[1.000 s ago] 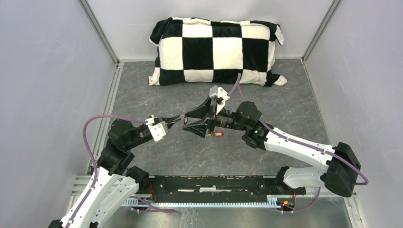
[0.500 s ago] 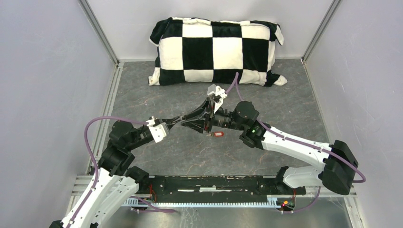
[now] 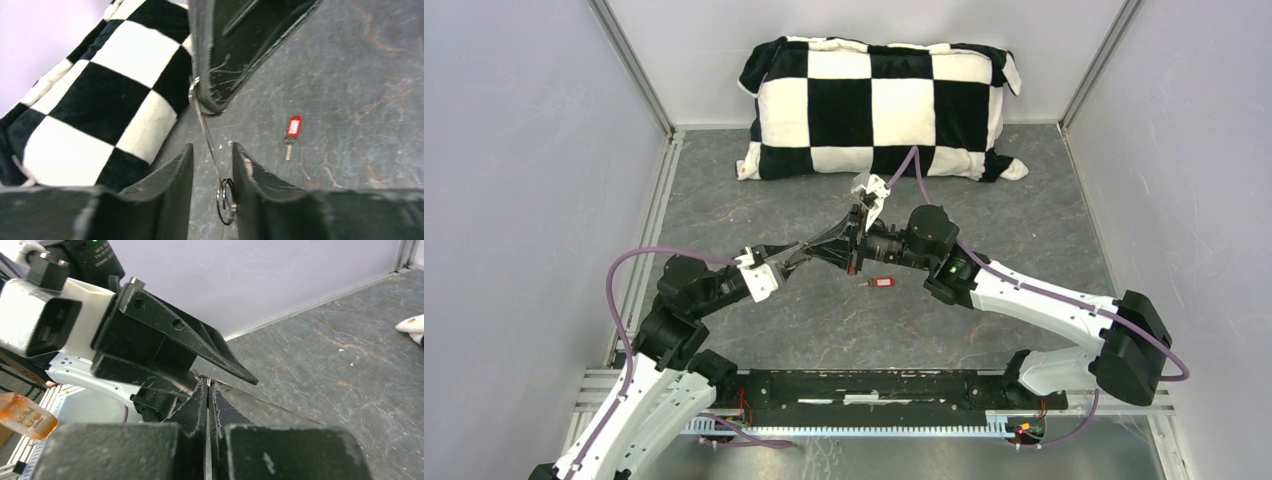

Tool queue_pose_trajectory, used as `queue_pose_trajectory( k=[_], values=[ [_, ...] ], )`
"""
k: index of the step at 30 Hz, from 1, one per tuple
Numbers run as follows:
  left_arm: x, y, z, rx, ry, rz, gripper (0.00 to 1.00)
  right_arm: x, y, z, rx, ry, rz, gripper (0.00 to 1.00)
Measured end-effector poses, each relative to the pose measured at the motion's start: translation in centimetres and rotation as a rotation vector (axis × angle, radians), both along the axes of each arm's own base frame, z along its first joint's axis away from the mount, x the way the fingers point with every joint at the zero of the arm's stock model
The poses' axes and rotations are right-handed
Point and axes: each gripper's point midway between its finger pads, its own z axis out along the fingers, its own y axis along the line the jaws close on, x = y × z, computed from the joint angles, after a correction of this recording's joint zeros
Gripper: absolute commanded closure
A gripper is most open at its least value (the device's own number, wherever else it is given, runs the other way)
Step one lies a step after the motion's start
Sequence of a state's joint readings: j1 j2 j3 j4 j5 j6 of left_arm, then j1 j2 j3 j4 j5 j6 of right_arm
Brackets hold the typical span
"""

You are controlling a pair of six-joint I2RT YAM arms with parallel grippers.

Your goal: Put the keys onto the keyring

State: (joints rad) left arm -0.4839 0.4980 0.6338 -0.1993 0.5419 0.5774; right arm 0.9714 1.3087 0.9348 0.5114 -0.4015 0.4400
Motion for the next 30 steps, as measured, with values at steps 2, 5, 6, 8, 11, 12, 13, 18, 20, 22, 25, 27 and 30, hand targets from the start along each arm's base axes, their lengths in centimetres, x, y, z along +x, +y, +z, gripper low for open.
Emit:
queue_pose_trajectory(
  k=[2, 5, 6, 8, 11, 12, 13, 18, 20, 22, 25, 27, 30],
  values=[
    [-0.4, -0.2, -0.2, 0.008, 0.001, -0.021, 0.41, 0.2, 0.0, -0.2, -0.036, -0.009, -0.004, 1.00],
    [-1.2, -0.4, -0.5, 0.026, 0.008, -0.063, 0.30, 0.3, 0.1, -0.2, -0.116, -0.036, 0.004, 1.00],
    [-1.6, -0.4, -0.5, 0.030, 0.008, -0.076, 0.28, 0.3, 0.2, -0.1, -0.143, -0.050, 0.016, 1.00],
    [-2.5, -0.4, -0.2, 0.034, 0.007, -0.104, 0.25, 0.3, 0.4, 0.1, -0.207, -0.078, 0.042, 1.00],
    [-3.8, -0.4, 0.6, 0.031, 0.007, -0.146, 0.22, 0.1, 0.4, -0.1, -0.298, -0.121, 0.091, 1.00],
    [-4.2, -0.5, 0.9, 0.030, 0.009, -0.162, 0.22, -0.1, 0.3, -0.4, -0.333, -0.135, 0.107, 1.00],
    [-4.7, -0.5, 1.4, 0.028, 0.010, -0.179, 0.21, -0.3, 0.0, -0.9, -0.365, -0.144, 0.120, 1.00],
    [-6.7, -0.6, 3.1, 0.017, 0.017, -0.252, 0.21, -1.6, -1.8, -4.4, -0.530, -0.157, 0.207, 1.00],
    [-7.2, -0.7, 3.2, 0.015, 0.030, -0.271, 0.23, -2.0, -2.3, -5.4, -0.582, -0.163, 0.240, 1.00],
    [-7.3, -0.8, 2.8, 0.020, 0.050, -0.279, 0.25, -2.2, -2.5, -5.7, -0.615, -0.174, 0.263, 1.00],
    [-7.3, -0.9, 2.2, 0.029, 0.079, -0.288, 0.28, -2.8, -2.5, -5.7, -0.647, -0.202, 0.301, 1.00],
    [-7.4, -1.1, 1.8, 0.034, 0.101, -0.305, 0.29, -3.4, -2.4, -5.5, -0.666, -0.224, 0.329, 1.00],
    [-7.5, -1.5, 0.8, 0.044, 0.137, -0.328, 0.30, -4.3, -2.2, -5.2, -0.679, -0.259, 0.364, 1.00]
  ],
)
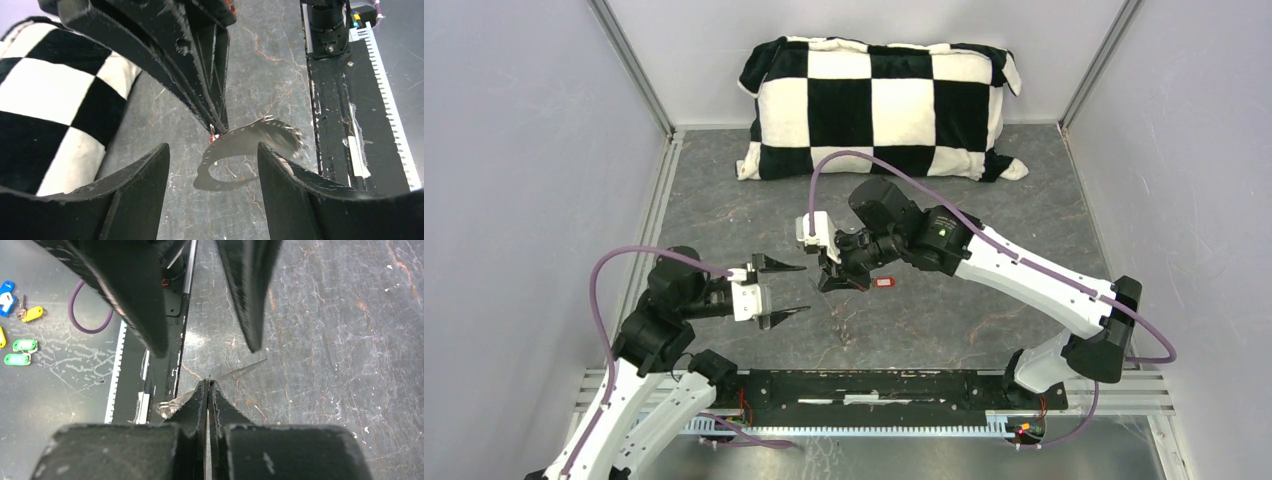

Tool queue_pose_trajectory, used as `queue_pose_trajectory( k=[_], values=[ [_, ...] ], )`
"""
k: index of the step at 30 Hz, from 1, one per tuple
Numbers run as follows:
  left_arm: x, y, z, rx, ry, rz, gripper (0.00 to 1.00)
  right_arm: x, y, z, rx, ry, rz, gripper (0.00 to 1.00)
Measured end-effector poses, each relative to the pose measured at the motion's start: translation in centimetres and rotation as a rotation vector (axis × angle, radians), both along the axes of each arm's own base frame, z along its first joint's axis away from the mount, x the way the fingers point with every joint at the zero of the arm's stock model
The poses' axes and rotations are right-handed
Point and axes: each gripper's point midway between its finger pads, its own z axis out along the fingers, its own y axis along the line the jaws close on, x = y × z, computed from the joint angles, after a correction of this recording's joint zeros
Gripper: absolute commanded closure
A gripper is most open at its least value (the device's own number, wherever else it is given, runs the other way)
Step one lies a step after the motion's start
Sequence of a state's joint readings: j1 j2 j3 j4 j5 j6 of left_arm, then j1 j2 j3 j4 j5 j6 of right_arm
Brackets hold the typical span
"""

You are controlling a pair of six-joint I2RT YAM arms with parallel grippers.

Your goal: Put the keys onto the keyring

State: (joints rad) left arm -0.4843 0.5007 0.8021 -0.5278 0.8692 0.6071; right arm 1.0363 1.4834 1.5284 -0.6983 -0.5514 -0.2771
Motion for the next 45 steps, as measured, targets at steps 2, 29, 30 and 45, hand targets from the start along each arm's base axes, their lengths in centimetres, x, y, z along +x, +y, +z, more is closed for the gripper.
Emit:
queue_pose_trajectory(
  k=[2, 29, 30, 45],
  values=[
    [0.1, -0.2, -0.6, 0.011, 0.024, -0.009, 0.31, -0.5, 0.1, 0.0, -0.008, -0.011, 0.020, 1.00],
    [-0.8, -0.7, -2.7, 0.042, 0.115, -0.082, 0.75, -2.3, 1.7, 0.1, 0.046, -0.055, 0.087, 1.00],
    [-0.8, -0.7, -2.8, 0.044, 0.119, -0.082, 0.77, -2.3, 1.7, 0.0, 0.053, -0.054, 0.085, 1.00],
    [-1.2, -0.8, -2.9, 0.044, 0.131, -0.099, 0.98, -2.8, 1.4, 0.0, 0.118, -0.065, 0.076, 0.94]
  ],
)
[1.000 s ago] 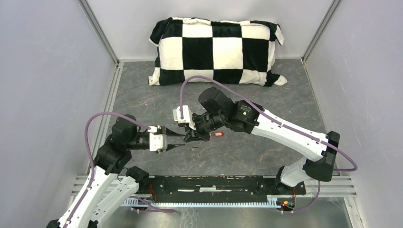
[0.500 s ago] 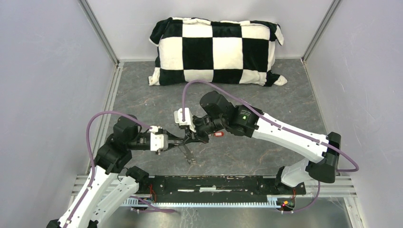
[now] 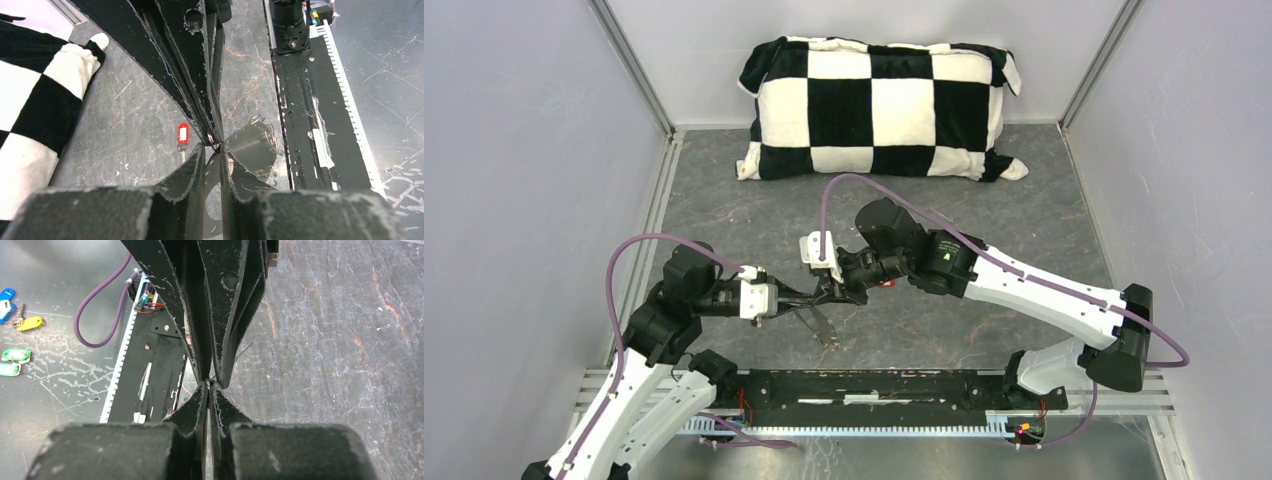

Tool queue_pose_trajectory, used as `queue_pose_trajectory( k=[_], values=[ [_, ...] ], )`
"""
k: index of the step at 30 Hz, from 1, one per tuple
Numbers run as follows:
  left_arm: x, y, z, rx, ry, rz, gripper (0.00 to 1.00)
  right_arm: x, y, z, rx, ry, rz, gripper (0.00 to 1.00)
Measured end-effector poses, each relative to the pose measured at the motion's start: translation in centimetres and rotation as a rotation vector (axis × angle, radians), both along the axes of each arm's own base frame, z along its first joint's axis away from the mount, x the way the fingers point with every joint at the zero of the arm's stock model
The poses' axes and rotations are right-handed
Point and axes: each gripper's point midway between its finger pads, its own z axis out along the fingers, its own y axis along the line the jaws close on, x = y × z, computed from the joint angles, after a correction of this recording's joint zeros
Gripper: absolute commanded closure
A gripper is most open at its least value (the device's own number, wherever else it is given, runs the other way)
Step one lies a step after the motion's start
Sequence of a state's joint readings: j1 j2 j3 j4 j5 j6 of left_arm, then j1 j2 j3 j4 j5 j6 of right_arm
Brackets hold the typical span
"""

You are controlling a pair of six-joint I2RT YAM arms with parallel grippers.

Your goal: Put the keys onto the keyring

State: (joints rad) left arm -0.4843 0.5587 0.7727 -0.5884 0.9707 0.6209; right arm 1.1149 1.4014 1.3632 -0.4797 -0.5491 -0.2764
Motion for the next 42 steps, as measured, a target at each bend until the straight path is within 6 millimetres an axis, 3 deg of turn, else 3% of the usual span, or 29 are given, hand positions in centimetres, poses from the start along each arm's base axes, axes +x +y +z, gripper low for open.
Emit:
queue_pose_trajectory(
  k=[3, 6, 7, 13, 21, 23, 25, 26, 28, 33, 42],
  values=[
    [0.0, 0.0, 0.1, -0.002, -0.004, 0.000, 0.97, -0.1, -0.2, 0.1, 0.011, -0.006, 0.000, 1.00],
    [0.0, -0.1, 0.3, -0.009, -0.015, -0.006, 0.53, -0.2, -0.6, 0.3, 0.033, -0.019, -0.002, 1.00],
    [0.0, -0.2, 0.4, -0.010, -0.019, -0.009, 0.52, -0.3, -0.7, 0.4, 0.040, -0.022, -0.003, 1.00],
    [0.4, 0.0, 0.0, 0.007, -0.005, 0.014, 0.74, -0.5, -0.8, 1.2, 0.061, -0.025, -0.005, 1.00],
    [0.6, 0.0, 0.4, -0.001, 0.009, 0.031, 0.68, -0.3, -0.9, 1.1, 0.057, -0.027, -0.014, 1.00],
    [0.6, -0.1, 0.6, -0.006, 0.012, 0.033, 0.61, -0.2, -0.9, 1.0, 0.052, -0.028, -0.020, 1.00],
    [0.6, -0.1, 0.8, -0.013, 0.011, 0.035, 0.48, -0.1, -0.8, 0.8, 0.045, -0.030, -0.028, 1.00],
    [0.5, -0.1, 1.0, -0.017, 0.008, 0.036, 0.47, 0.0, -0.8, 0.7, 0.042, -0.030, -0.031, 1.00],
    [0.4, -0.1, 1.2, -0.025, 0.004, 0.036, 0.50, 0.2, -0.7, 0.4, 0.032, -0.030, -0.039, 1.00],
    [0.2, 0.0, 1.6, -0.036, -0.012, 0.036, 0.69, 0.7, -0.6, -0.1, 0.014, -0.029, -0.065, 1.00],
    [0.4, 0.0, 1.5, -0.033, -0.008, 0.041, 0.70, 0.9, -0.3, 0.2, 0.029, -0.019, -0.084, 1.00]
  ],
)
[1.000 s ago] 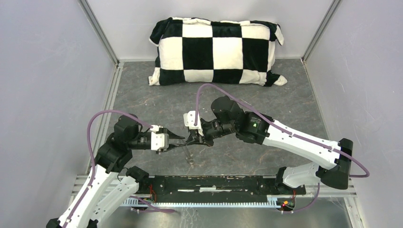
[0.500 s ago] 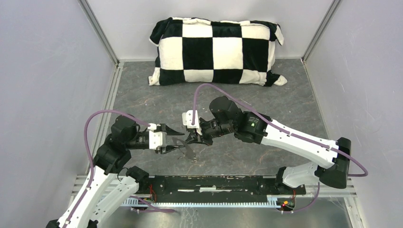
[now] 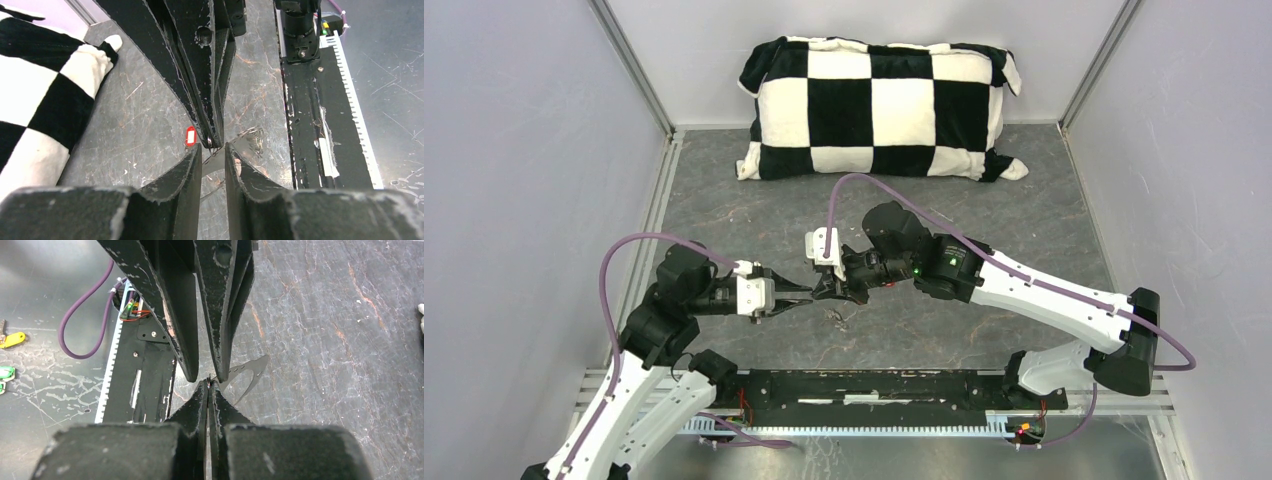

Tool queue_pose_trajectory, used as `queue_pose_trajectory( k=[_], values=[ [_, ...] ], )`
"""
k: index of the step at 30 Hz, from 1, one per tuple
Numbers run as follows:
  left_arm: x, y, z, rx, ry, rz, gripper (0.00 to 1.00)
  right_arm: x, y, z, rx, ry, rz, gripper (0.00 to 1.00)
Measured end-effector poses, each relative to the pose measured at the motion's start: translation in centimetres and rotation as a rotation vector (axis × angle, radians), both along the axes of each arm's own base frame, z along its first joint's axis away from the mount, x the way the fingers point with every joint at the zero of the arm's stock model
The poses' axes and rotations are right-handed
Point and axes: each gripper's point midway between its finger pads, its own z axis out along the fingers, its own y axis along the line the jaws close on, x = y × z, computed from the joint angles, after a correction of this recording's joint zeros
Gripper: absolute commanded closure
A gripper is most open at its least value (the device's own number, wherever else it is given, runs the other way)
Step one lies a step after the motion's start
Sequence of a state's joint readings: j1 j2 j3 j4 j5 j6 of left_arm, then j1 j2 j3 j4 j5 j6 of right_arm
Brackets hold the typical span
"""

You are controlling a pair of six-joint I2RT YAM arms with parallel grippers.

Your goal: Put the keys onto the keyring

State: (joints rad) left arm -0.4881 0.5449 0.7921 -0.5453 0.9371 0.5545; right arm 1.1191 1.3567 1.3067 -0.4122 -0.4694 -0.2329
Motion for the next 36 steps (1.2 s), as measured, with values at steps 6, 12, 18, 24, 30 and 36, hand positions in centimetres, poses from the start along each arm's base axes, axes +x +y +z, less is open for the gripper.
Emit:
queue_pose_trajectory(
  k=[6, 12, 18, 24, 30, 36],
  values=[
    [0.2, -0.1, -0.8, 0.021, 0.039, 0.000, 0.78, 0.0, 0.1, 0.2, 0.007, 0.004, -0.003, 1.00],
    [0.4, 0.1, -1.2, 0.036, 0.045, 0.013, 0.98, 0.0, 0.1, -0.2, -0.004, 0.013, -0.003, 1.00],
    [0.4, 0.1, -1.5, 0.045, 0.057, 0.018, 0.98, 0.0, 0.2, -0.4, -0.011, 0.017, -0.004, 0.97],
    [0.8, 0.3, -1.5, 0.051, 0.054, 0.046, 0.98, 0.1, 0.2, -0.4, -0.010, 0.021, -0.012, 0.87],
    [1.6, 0.4, -1.4, 0.049, 0.053, 0.094, 0.98, 0.7, 0.6, 0.3, 0.035, 0.017, -0.037, 0.64],
    [1.5, 0.6, -0.7, 0.032, 0.012, 0.094, 0.98, 0.3, 0.0, 1.5, 0.093, 0.004, -0.050, 0.44]
  ],
)
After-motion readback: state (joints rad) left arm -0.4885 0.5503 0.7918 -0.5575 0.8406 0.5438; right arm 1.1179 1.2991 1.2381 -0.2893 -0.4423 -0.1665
